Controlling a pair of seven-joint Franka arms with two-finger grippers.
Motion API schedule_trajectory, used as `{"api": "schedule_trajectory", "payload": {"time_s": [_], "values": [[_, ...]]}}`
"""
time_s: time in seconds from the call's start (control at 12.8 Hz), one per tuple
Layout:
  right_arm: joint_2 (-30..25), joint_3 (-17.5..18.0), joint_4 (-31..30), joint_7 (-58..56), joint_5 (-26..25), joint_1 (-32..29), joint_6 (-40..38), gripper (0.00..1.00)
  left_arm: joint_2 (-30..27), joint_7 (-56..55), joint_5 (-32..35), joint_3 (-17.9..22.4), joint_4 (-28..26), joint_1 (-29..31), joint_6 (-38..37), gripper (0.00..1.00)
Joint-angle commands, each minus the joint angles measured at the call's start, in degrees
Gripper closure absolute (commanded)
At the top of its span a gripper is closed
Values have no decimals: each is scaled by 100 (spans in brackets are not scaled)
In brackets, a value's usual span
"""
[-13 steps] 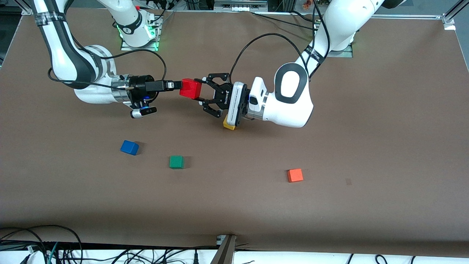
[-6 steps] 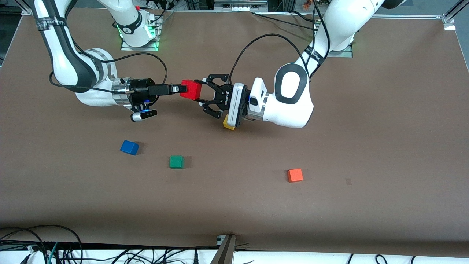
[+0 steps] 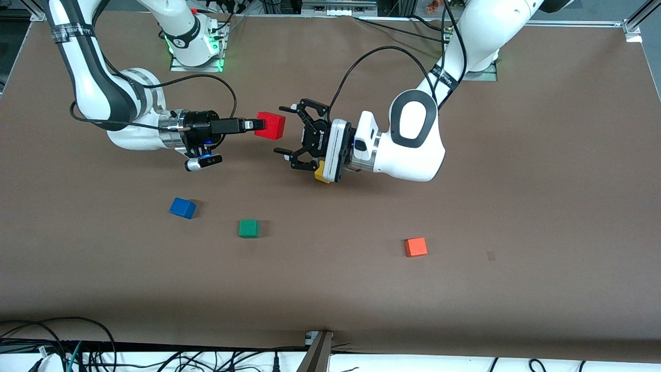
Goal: Pass red block to right arm, stack on blue
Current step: 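Open the left gripper and pull it back from the red cube, then lower the red cube onto the blue cube with the right gripper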
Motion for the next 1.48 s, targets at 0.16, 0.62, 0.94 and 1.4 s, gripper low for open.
{"api": "schedule_trajectory", "payload": {"time_s": [0.16,0.62,0.94,1.4], "values": [[-8,-27,288,43,-1069,-51,488,93,-108,-115,479,47,46,711,-125,0],[317,-141,1491,1675,-4705,-78,1203,93,-1064,-2185,4055,55,63,2240,-2021,0],[633,-229,1975,1950,-7518,-78,1203,93,-1907,-3059,6462,64,116,2892,-2840,0],[1784,-256,3012,1845,-11194,1,1202,93,-2980,-4845,8918,-41,37,2955,-3228,0]]}}
